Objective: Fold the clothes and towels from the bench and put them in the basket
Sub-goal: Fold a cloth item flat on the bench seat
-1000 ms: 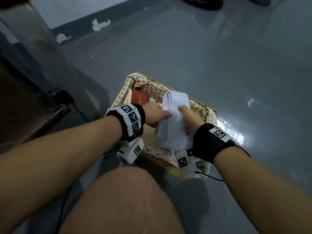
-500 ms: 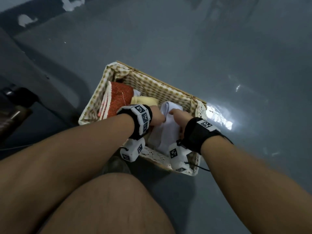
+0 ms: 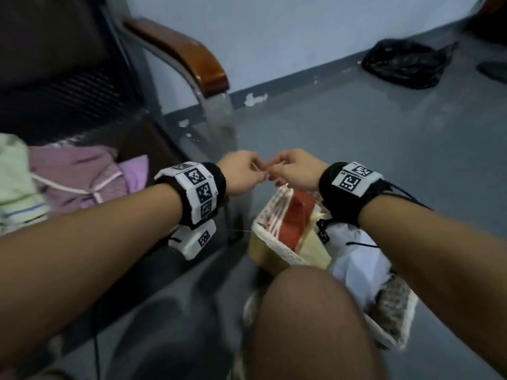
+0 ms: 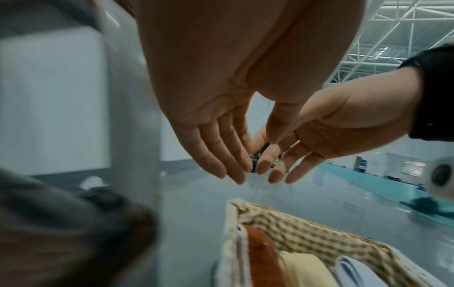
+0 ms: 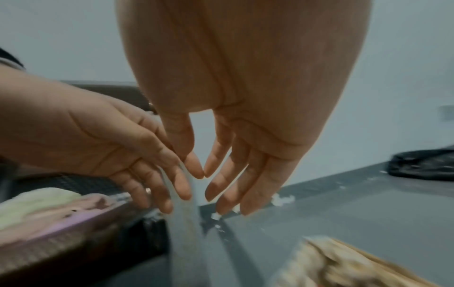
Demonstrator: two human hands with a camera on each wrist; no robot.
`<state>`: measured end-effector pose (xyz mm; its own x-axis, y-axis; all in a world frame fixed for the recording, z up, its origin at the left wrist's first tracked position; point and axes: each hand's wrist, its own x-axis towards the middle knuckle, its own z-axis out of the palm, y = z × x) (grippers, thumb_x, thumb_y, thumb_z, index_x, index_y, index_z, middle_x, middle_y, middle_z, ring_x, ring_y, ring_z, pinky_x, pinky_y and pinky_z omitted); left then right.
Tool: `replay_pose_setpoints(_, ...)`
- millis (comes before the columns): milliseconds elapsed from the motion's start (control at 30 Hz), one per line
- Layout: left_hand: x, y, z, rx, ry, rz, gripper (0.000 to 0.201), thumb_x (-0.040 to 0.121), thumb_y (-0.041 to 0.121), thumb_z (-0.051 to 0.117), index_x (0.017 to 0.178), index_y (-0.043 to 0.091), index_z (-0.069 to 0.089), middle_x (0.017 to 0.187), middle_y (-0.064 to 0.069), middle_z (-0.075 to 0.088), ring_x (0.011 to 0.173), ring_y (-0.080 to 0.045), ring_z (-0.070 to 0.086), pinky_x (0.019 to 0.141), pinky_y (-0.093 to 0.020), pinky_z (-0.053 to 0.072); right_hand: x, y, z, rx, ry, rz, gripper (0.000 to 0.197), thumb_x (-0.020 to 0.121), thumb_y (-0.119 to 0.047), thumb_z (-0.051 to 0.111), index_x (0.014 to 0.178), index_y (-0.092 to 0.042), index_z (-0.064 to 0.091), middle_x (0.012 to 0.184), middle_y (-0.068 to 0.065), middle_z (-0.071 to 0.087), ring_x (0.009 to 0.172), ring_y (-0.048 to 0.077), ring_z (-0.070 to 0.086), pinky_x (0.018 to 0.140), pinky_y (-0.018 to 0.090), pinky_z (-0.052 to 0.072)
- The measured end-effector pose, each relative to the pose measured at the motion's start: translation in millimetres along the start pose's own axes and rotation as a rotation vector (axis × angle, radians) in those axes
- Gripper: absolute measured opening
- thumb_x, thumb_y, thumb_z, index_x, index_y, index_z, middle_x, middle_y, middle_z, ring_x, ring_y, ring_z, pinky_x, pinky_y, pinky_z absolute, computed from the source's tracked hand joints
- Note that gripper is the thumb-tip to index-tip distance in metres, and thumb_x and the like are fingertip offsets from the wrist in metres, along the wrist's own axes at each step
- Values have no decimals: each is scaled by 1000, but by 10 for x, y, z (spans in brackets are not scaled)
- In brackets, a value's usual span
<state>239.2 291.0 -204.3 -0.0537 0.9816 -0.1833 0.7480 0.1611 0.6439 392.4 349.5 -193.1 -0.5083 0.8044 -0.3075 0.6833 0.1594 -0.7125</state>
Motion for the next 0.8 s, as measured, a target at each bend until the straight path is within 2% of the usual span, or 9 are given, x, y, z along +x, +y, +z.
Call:
replay_pose_setpoints(133,-641,-675,-683,151,165,-58,24,92,28,60,114,24,65,107,1,71,102,-20,65,86,-27,48,255,-918,539,-90,-132,-211,13,95,-25,62,104,-17,68,89,1,71,76,13,65,69,23,51)
replay_pose_setpoints(233,-1108,-1197,-964,235,196,-134,22,91,27,58,111,22,63,109,0,71,103,-23,65,85,-29,49,381,-1468,1101,-144,-204,-333,14,92,-20,64,103,-15,72,87,2,70,82,18,64,84,37,54)
replay_pose_setpoints(400,-1554,-2021,-1121,270,216,-359,29,92,31,55,117,18,61,115,-7,69,106,-28,63,87,-35,50,514,-1879,2030,-273,-309,-424,18,93,-26,65,105,-16,73,102,5,74,95,19,67,89,32,54)
replay_pose_setpoints(467,-1617,-2283,-1117,246,222,-408,31,91,29,56,118,16,61,116,-10,68,106,-30,63,87,-34,50,595,-1890,2310,-358,-353,-452,27,93,-28,64,115,-15,72,109,7,74,101,23,68,89,33,53)
replay_pose_setpoints(533,-1635,-2485,-1086,229,211,-451,35,89,28,61,122,16,61,119,-10,68,108,-29,63,88,-31,49,707,-1852,2500,-481,-370,-474,41,89,-31,68,127,-17,64,113,7,71,107,27,66,82,28,49)
replay_pose_setpoints(600,-1621,-2629,-1033,210,181,-482,41,88,28,64,127,17,59,124,-10,66,112,-29,61,90,-30,46,845,-1806,2614,-602,-326,-490,69,83,-39,75,142,-15,49,129,14,61,119,32,57,91,30,47)
replay_pose_setpoints(667,-1582,-2717,-989,212,135,-476,42,87,28,65,127,16,58,125,-12,65,114,-31,60,92,-30,45,971,-1783,2685,-640,-211,-445,92,77,-48,77,151,-15,32,142,23,44,129,39,47,106,40,44)
replay_pose_setpoints(733,-1542,-2755,-989,216,120,-457,39,88,30,64,124,15,59,123,-12,66,114,-31,60,93,-31,46,1091,-1800,2726,-594,-66,-352,93,78,-53,74,148,-12,29,137,25,46,125,42,49,103,44,47)
replay_pose_setpoints(800,-1513,-2766,-1024,197,138,-437,34,89,30,63,119,15,63,120,-11,68,111,-29,62,91,-30,47,1182,-1820,2732,-527,-30,-298,78,85,-46,70,142,-6,35,126,21,59,115,40,58,95,42,50)
